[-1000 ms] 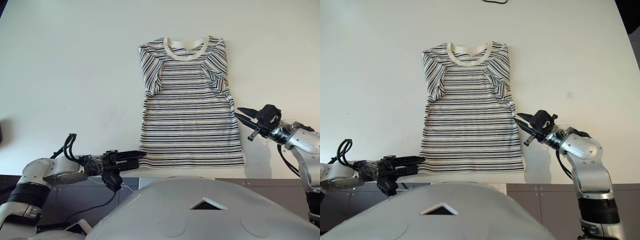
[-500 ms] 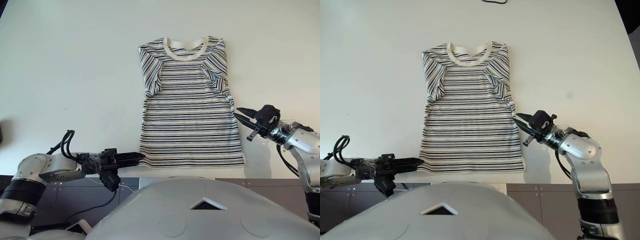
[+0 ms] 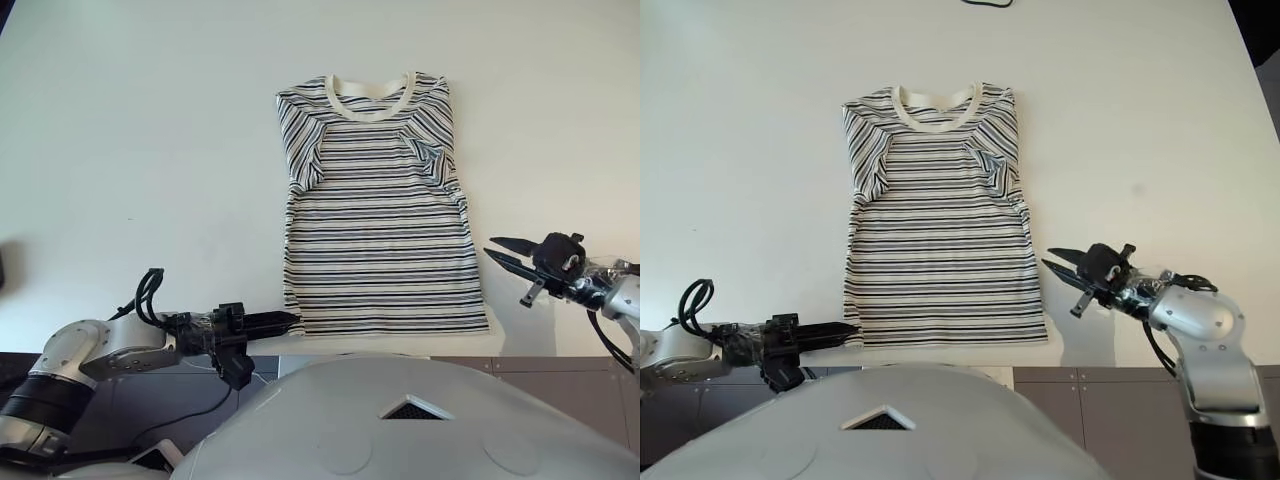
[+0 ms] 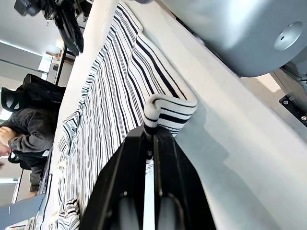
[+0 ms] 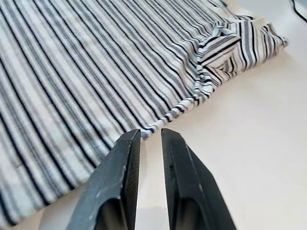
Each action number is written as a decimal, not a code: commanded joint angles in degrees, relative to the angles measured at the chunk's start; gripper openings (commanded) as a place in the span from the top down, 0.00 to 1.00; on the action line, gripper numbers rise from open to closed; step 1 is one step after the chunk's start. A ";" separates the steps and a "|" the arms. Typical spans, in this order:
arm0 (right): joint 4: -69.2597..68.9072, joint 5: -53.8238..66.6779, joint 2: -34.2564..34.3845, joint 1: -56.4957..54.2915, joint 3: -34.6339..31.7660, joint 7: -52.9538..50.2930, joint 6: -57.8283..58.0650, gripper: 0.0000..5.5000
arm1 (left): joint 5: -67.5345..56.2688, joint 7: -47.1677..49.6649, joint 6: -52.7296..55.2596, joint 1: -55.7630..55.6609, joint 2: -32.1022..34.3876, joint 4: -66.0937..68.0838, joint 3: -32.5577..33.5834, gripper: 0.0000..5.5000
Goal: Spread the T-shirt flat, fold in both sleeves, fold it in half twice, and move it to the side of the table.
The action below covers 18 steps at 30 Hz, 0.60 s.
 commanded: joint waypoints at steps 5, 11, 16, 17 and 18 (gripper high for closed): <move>13.39 -22.53 -8.29 7.30 -3.24 -3.70 -41.20 0.73 | 10.38 -2.01 7.12 9.19 -1.65 2.99 -3.86 0.98; 23.14 -39.42 -9.16 4.57 -2.85 -14.15 -62.49 0.70 | 11.45 -0.47 8.18 10.08 -1.36 2.64 -3.70 0.98; 22.91 -45.53 -8.98 1.48 -1.21 -18.88 -70.11 0.70 | 12.01 0.85 8.56 10.81 -0.80 2.28 -3.27 0.98; 22.67 -46.62 -8.55 0.98 -0.93 -19.58 -70.64 0.70 | 12.16 1.11 8.40 10.78 -0.56 2.28 -3.21 0.98; 22.70 -47.54 -8.26 0.41 -0.67 -20.18 -70.85 0.70 | 12.25 1.33 8.32 10.76 -0.38 2.28 -3.15 0.98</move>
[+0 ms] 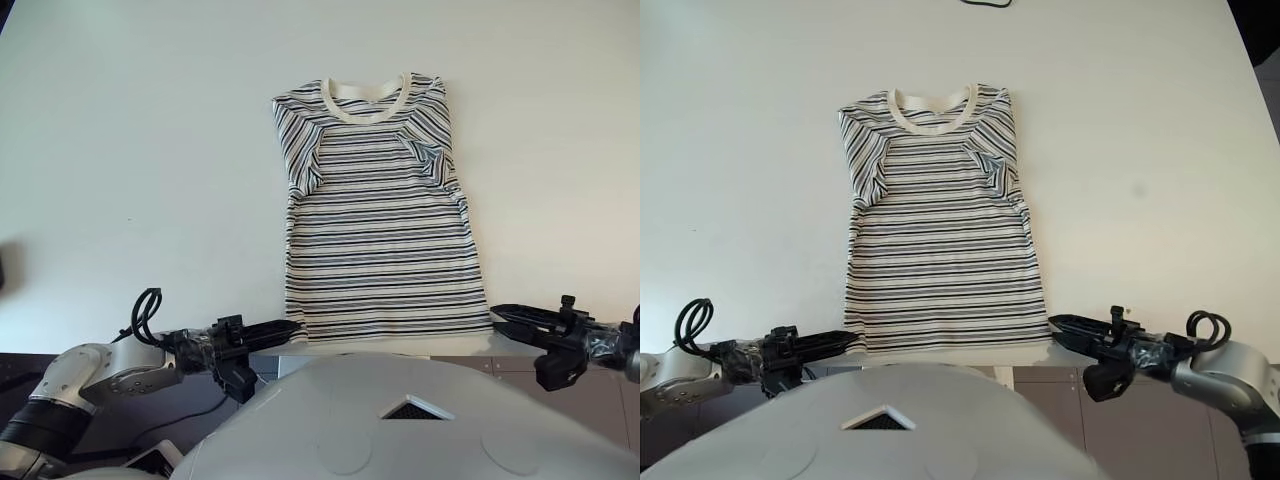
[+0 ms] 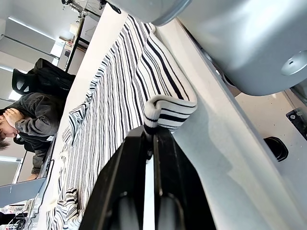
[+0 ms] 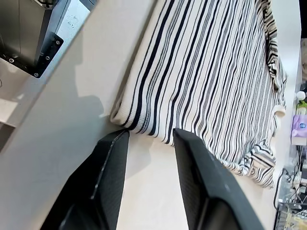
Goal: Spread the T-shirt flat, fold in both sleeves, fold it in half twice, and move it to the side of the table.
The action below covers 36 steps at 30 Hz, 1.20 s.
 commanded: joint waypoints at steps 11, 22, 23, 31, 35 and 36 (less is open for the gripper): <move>0.08 -11.22 -0.74 -1.21 5.26 -8.77 -3.10 0.75 | 5.85 -4.26 2.62 -0.38 5.09 6.80 -2.09 0.98; -5.98 8.89 -4.30 -0.08 10.69 -3.25 13.16 0.98 | -15.12 -19.66 3.01 -8.79 8.17 0.96 -2.98 0.98; -7.67 11.26 -4.98 0.21 10.76 -2.19 14.97 0.98 | -17.53 -20.97 3.96 -8.51 8.83 -0.41 -2.85 0.98; -27.87 32.71 -11.01 9.72 3.95 8.84 33.82 0.98 | -37.63 -31.74 12.44 -2.19 19.11 -11.75 -0.10 0.98; -34.76 44.34 -11.39 14.72 -4.62 15.71 43.70 0.98 | -47.54 -32.71 16.13 3.99 21.44 -15.74 5.13 0.98; -35.64 46.09 -10.85 15.03 -6.29 16.82 45.44 0.98 | -49.48 -33.05 17.22 5.54 21.52 -16.78 6.36 0.98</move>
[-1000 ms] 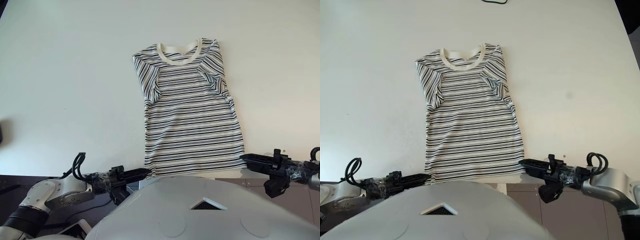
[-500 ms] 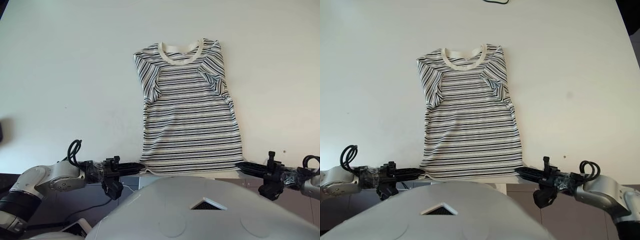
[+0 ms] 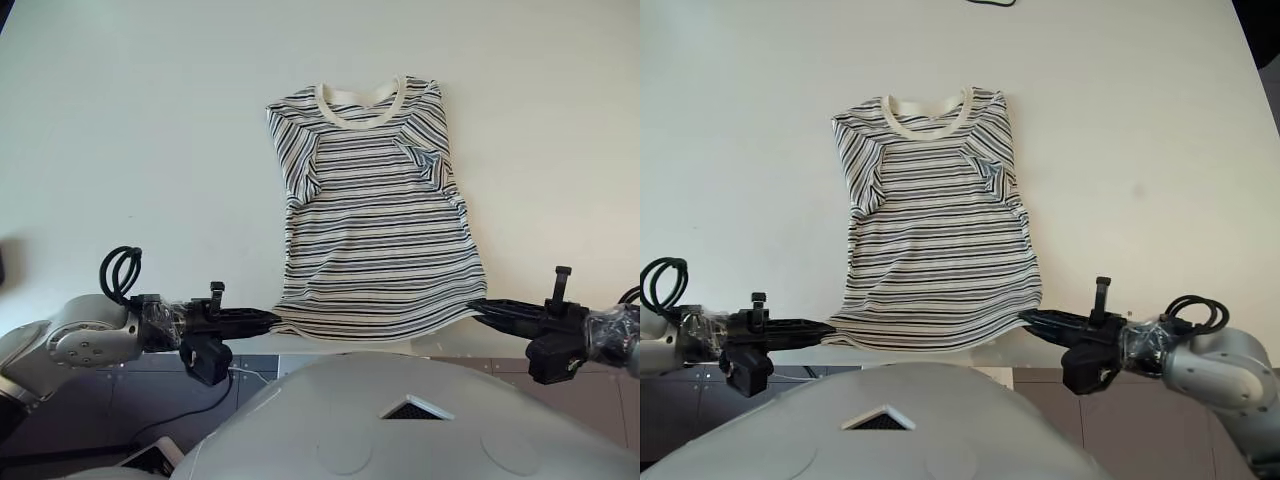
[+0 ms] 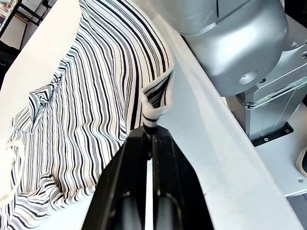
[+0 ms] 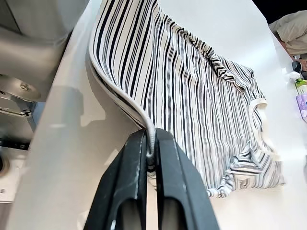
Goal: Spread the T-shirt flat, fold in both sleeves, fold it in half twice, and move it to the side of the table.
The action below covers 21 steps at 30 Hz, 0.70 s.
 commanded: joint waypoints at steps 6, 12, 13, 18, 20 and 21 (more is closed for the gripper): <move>-11.35 16.40 3.87 6.89 -16.11 11.45 17.85 0.98 | -21.43 -9.68 15.05 17.13 3.42 -12.04 16.87 0.98; -18.08 26.03 4.92 10.11 -24.38 20.92 31.43 0.98 | -32.22 -23.67 28.65 27.69 -2.89 -19.27 29.45 0.98; -18.49 26.83 5.00 9.57 -25.20 21.80 33.02 0.98 | -32.95 -25.64 30.27 28.00 -4.14 -19.71 31.07 0.98; -11.28 25.11 2.65 -8.35 -20.14 16.08 36.71 0.98 | -31.60 -24.77 34.82 11.41 -9.94 -14.52 29.29 0.98; -6.97 25.67 1.91 -19.39 -15.00 12.64 38.72 0.98 | -29.33 -22.99 37.22 3.29 -12.75 -12.43 25.79 0.98; -4.90 25.73 1.78 -24.43 -12.34 11.49 39.66 0.98 | -28.25 -22.22 38.28 -0.54 -14.11 -11.36 24.04 0.98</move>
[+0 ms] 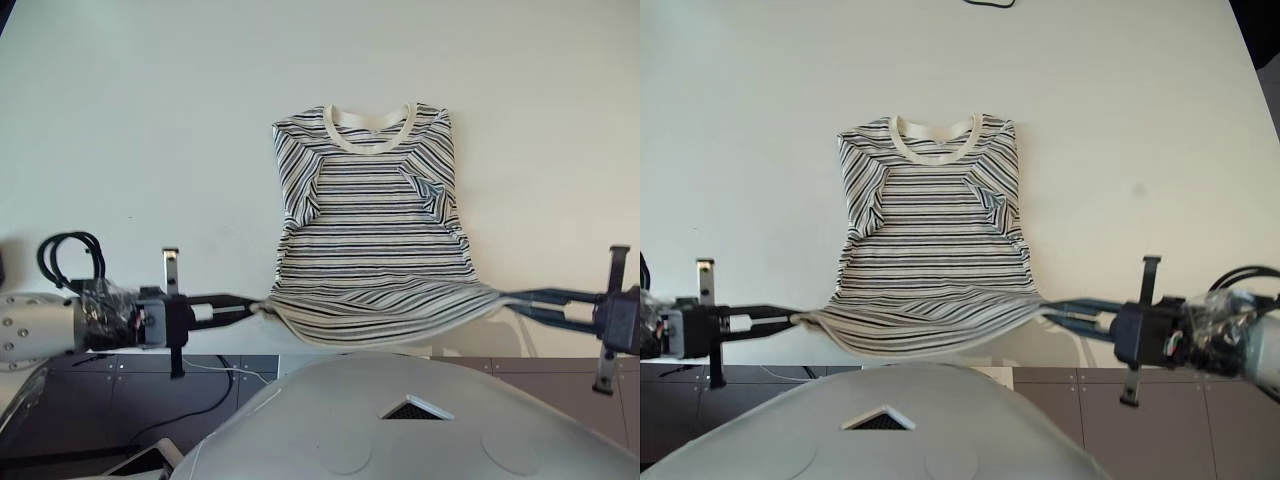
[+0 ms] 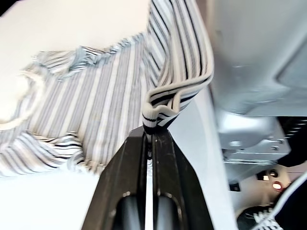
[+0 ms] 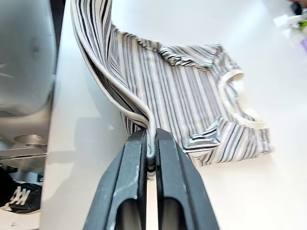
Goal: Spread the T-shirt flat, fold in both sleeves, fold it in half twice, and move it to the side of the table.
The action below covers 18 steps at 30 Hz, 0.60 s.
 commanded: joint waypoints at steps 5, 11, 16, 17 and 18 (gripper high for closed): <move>16.15 -1.88 1.94 -36.45 20.92 -6.10 7.55 0.98 | 7.27 6.21 11.27 -29.74 -10.72 8.86 -12.05 0.98; 36.70 -11.02 10.92 -58.24 33.62 -6.35 7.19 0.98 | 14.04 7.53 15.88 -48.19 -17.92 20.78 -17.60 0.98; 54.93 -19.08 17.40 -69.48 39.15 -5.80 1.88 0.98 | 20.81 8.65 16.15 -57.92 -23.66 31.03 -21.79 0.98; 58.78 -20.52 18.65 -71.42 39.91 -5.63 0.31 0.98 | 22.15 8.78 15.71 -59.53 -24.59 33.24 -22.34 0.98; 63.42 -22.01 20.32 -73.80 40.71 -5.59 -1.32 0.98 | 23.81 8.84 15.14 -61.19 -25.40 35.79 -23.07 0.98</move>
